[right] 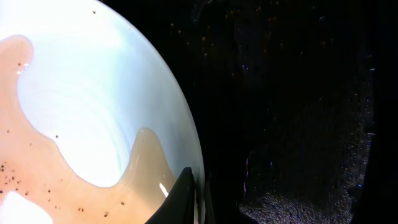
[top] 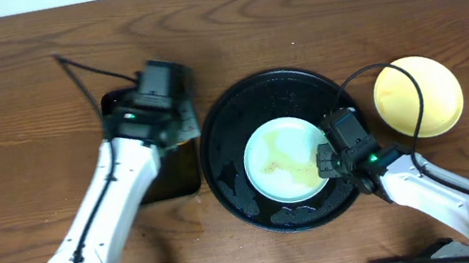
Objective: Clean dirty plates on tray and stack at the side
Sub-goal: 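Return the sponge to the black water tray and release it with left gripper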
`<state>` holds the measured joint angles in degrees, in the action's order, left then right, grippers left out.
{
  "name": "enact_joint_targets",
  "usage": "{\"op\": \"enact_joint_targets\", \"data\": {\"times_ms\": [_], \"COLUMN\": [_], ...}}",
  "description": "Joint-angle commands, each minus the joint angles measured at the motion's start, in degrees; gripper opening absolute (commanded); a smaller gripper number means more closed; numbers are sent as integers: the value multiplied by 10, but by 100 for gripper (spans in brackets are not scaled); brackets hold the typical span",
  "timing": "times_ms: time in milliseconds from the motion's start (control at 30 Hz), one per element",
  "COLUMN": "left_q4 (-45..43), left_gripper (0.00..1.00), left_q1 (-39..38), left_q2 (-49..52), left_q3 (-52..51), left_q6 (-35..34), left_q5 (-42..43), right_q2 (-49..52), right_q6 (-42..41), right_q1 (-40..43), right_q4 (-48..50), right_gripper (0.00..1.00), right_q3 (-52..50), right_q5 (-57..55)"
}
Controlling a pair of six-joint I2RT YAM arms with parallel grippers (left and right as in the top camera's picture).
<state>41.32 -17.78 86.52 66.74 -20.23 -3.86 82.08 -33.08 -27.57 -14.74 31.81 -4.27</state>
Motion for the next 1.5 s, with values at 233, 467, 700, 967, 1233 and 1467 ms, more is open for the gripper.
{"op": "enact_joint_targets", "data": {"times_ms": [233,467,700,967,1233,1467], "left_q4": [-43,-47,-25,-19,-36,-29], "left_gripper": [7,8,7,8,7,7], "left_q1": [141,175,175,170,170,169], "left_q2": [74,176,207,201,201,201], "left_q3": [-29,-29,-29,-29,-29,-29], "left_q6": [86,189,75,110,95,169], "left_q5": [163,225,-11,87,38,151], "right_q2": [19,19,19,19,19,19], "right_q6": [-1,-1,-1,-1,-1,-1], "right_q1": [-3,-3,-2,-2,-3,-3], "right_q4": [-16,-16,-16,-16,-16,-16], "right_gripper": [3,3,3,2,2,2], "right_q3": [-16,-16,-16,-16,-16,-16], "right_q5": [1,1,2,3,3,3]}}
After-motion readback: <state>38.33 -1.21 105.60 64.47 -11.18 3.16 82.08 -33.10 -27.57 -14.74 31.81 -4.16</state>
